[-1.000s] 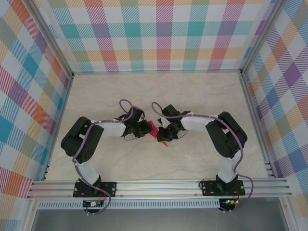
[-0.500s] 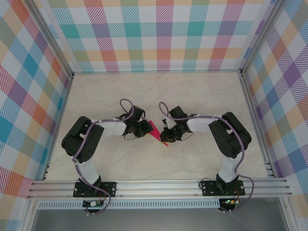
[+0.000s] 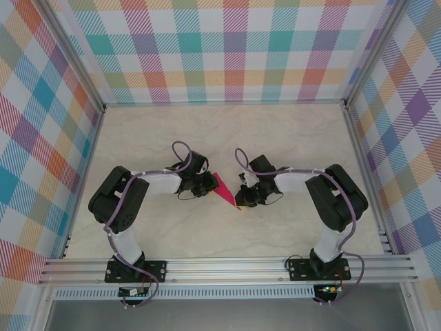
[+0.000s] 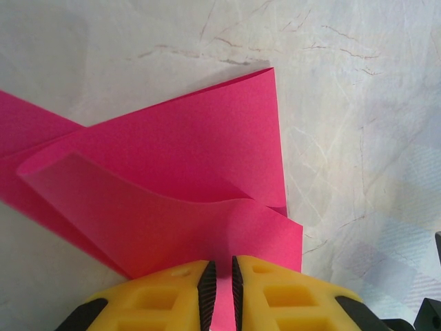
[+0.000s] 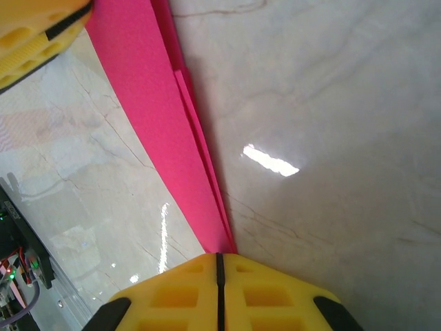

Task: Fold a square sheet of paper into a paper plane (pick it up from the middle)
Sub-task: Fold the wing for the fifth time at the center of the table.

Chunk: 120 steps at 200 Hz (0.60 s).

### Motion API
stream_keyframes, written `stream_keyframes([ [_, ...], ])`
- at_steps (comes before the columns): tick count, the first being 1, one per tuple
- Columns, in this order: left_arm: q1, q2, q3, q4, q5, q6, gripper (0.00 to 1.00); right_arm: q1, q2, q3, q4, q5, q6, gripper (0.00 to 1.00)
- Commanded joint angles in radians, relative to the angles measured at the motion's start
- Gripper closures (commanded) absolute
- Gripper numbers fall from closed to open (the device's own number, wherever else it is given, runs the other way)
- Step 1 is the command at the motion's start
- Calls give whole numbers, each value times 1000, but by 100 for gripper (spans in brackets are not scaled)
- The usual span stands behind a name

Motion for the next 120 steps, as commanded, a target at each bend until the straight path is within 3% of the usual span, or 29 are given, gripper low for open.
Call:
stream_keyframes([
  [1,16,93,-37,-149,-146,10,80,-5,-3,-62,-159,26,-14,92],
  [60,15,98,-40,-130,-120,17,80,10,-144,28,-159,35,-27,91],
  [120,13,104,-41,-124,-106,17,80,66,58,224,-185,-9,-69,92],
])
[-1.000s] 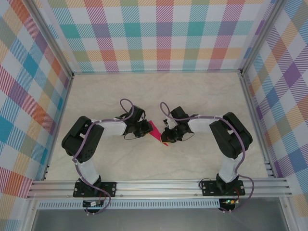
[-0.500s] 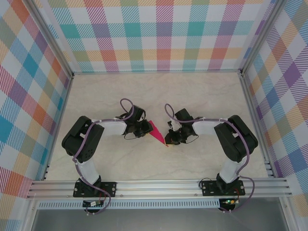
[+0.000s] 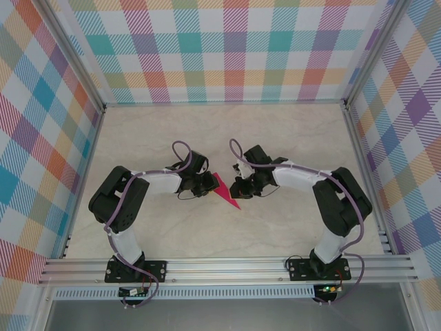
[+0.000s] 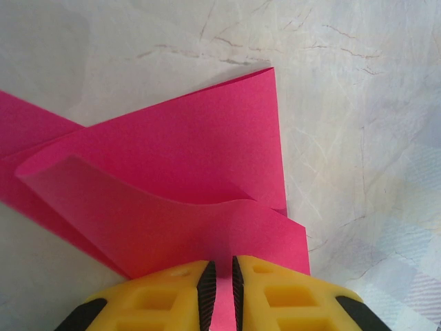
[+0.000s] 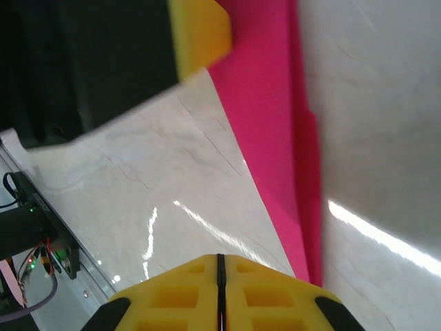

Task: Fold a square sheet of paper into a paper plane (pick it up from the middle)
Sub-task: Fold the wing for the fifth time at the center of the table.

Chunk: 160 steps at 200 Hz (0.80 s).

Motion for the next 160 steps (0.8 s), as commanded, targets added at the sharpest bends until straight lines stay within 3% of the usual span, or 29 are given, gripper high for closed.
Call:
stream_keyframes([
  [1,13,101,-47,-118,-111,16,80,20,81,44,-40,-27,-39,92],
  [65,11,105,-44,-122,-119,14,80,21,153,43,-95,-9,-69,95],
  [160,14,107,-42,-139,-140,13,80,-35,113,-146,-34,-37,-52,97],
])
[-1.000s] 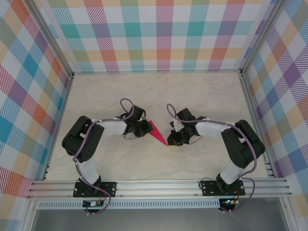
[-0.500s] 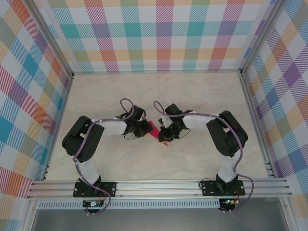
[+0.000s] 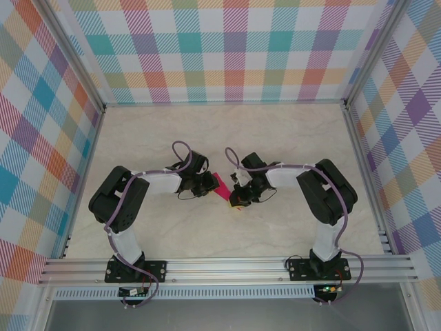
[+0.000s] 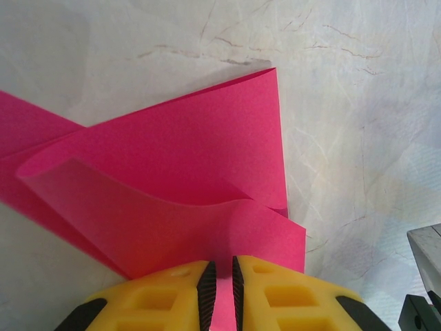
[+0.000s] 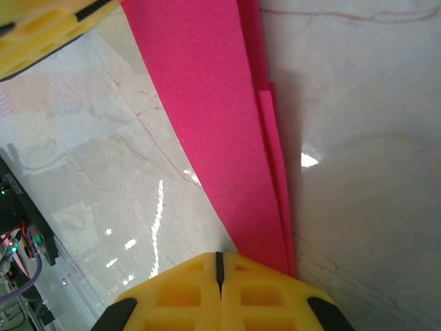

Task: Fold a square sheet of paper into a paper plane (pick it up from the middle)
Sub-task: Fold the wing for the fifth time at the center of the table.

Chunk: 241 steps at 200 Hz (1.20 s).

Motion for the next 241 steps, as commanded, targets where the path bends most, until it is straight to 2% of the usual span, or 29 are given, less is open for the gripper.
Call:
stream_keyframes([
  [1,14,106,-43,-138,-138,14,80,-17,-2,-84,-91,33,-4,97],
  [72,16,105,-41,-133,-128,18,80,-55,-99,-203,-21,-2,15,98],
  [121,13,112,-35,-121,-105,23,80,-41,-246,-124,39,-40,60,96],
  [176,10,110,-32,-121,-92,29,80,-24,-120,-32,85,-14,95,96],
  [241,3,102,-4,-125,-68,53,80,-20,-29,-20,58,26,91,96],
])
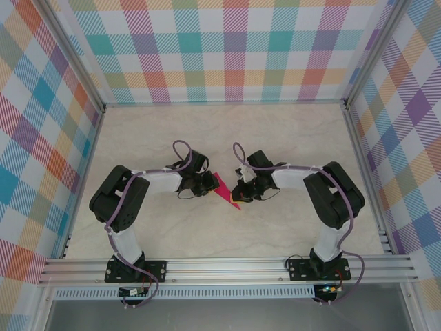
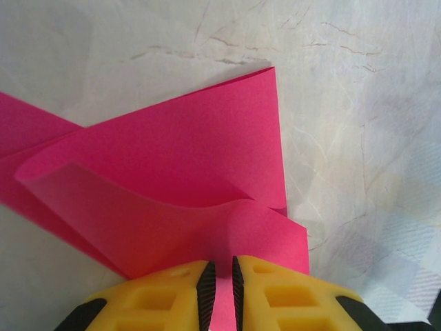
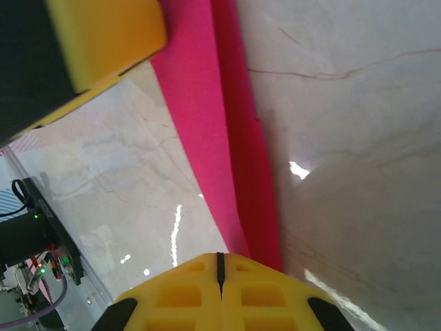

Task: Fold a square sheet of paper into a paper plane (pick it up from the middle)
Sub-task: Fold the wing for the fifth time at the center of the table.

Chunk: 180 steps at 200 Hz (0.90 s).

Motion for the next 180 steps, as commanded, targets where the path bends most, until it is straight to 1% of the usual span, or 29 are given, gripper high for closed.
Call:
stream_keyframes([
  [1,0,94,-21,-104,-81,35,80,6,22,16,-28,30,-2,96],
  [29,-4,67,3,-69,-32,72,79,6,53,16,-67,83,-1,96],
  [51,-5,5,9,-15,3,112,76,6,67,13,-78,104,3,96],
  [87,-25,-89,-34,94,54,128,72,6,75,20,-98,129,9,97],
  [142,-108,-80,-134,240,78,91,72,6,97,28,-128,156,19,97],
  [180,-121,-58,-144,270,86,94,74,6,104,31,-135,164,21,97],
])
